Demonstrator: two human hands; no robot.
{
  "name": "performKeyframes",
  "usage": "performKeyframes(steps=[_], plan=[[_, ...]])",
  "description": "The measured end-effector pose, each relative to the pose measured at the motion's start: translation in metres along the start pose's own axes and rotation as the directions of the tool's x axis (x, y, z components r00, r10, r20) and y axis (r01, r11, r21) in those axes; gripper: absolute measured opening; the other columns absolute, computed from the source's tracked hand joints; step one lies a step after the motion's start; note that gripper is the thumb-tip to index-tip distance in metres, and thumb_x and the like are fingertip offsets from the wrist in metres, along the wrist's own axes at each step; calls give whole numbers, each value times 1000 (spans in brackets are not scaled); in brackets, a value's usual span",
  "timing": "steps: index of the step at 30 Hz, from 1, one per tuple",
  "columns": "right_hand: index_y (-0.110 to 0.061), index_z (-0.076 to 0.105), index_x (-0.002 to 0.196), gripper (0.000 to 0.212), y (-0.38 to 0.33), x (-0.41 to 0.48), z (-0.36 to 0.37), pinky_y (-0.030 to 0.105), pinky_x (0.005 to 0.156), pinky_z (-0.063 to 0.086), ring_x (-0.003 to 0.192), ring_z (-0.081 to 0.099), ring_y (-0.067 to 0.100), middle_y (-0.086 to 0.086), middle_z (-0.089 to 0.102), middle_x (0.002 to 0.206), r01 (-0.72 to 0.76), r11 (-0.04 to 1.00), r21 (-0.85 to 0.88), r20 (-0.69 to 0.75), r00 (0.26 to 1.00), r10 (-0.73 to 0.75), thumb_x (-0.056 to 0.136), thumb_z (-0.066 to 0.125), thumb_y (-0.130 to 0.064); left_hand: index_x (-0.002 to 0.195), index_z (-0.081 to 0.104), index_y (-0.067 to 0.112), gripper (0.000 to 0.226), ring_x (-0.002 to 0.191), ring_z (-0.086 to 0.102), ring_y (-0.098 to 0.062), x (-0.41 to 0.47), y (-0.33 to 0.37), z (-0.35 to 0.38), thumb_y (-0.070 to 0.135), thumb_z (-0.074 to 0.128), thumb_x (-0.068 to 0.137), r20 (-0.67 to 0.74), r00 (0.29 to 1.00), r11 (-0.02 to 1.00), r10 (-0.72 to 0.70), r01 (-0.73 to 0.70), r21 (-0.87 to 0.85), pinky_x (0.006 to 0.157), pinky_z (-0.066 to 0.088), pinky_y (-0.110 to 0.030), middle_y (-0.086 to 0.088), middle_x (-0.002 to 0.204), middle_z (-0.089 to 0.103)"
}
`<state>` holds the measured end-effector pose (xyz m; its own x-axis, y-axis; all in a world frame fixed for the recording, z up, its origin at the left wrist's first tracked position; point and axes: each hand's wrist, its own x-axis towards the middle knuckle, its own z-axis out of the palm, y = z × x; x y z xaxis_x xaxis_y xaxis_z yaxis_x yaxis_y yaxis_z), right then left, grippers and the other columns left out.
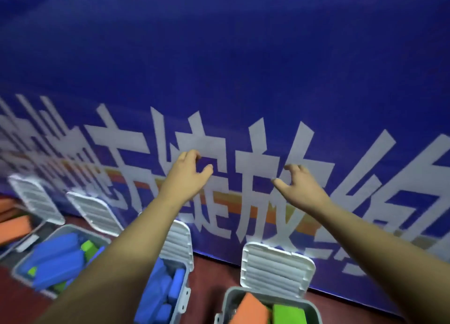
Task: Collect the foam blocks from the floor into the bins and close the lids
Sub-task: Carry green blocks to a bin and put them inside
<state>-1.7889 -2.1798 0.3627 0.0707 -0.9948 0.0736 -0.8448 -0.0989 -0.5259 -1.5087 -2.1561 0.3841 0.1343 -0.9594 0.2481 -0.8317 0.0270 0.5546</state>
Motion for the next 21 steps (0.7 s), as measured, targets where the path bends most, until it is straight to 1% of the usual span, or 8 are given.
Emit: performKeyframes(steps=[3,7,9,11,14,17,19,21], plan=[[-18,39,146,68,-18,-17,-5,47,106,43,125,49,28,10,43,144,155,987,-27,59,986,-154,92,50,-57,129,50,17,46,112,53,-19,-56,5,-20,45,55,92,-55,995,995,-89,92,47,94,47,-37,-2,127,50],[-19,40,144,69,-62,-46,1,47,105,42,127,47,30,11,44,143,325,945,-45,140,938,-317,90,49,-61,120,53,13,46,112,53,-26,-137,-11,-57,47,55,88,-152,961,963,-230,247,108,96,44,-39,-6,120,53],[-20,39,146,71,-92,-67,12,47,105,42,128,47,31,10,42,145,405,914,-16,191,899,-395,90,47,-63,118,54,13,52,111,53,-27,-183,-23,-84,53,53,84,-203,930,934,-305,334,124,96,43,-40,-8,117,54],[-21,40,145,70,-126,-90,26,46,104,43,128,47,31,10,42,145,469,883,37,235,854,-464,90,47,-64,112,55,11,65,106,54,-29,-229,-37,-115,62,42,74,-281,892,905,-354,403,139,92,44,-39,-10,111,56],[-18,42,143,70,-184,-133,49,46,105,42,127,47,33,13,44,142,560,822,101,283,776,-564,89,51,-61,105,56,11,68,101,55,-33,-302,-61,-165,65,35,70,-383,820,837,-426,518,177,89,45,-42,-12,103,57],[-15,46,140,68,-246,-187,76,44,108,39,129,46,36,16,47,138,654,741,153,307,681,-664,89,56,-58,111,55,13,67,104,57,-33,-384,-81,-212,66,35,74,-474,735,730,-486,639,243,90,48,-43,-11,106,57],[-15,47,138,67,-287,-230,95,45,107,39,128,47,36,17,49,135,709,679,190,323,607,-726,88,58,-57,118,54,15,60,111,56,-31,-443,-94,-241,61,44,82,-544,651,656,-530,721,224,95,47,-43,-9,114,57],[-13,50,135,64,-329,-280,115,45,105,40,126,49,36,17,51,131,748,622,232,337,538,-773,88,60,-55,122,54,15,50,117,54,-30,-509,-112,-270,53,53,89,-617,549,588,-564,791,167,100,44,-43,-8,120,56]])
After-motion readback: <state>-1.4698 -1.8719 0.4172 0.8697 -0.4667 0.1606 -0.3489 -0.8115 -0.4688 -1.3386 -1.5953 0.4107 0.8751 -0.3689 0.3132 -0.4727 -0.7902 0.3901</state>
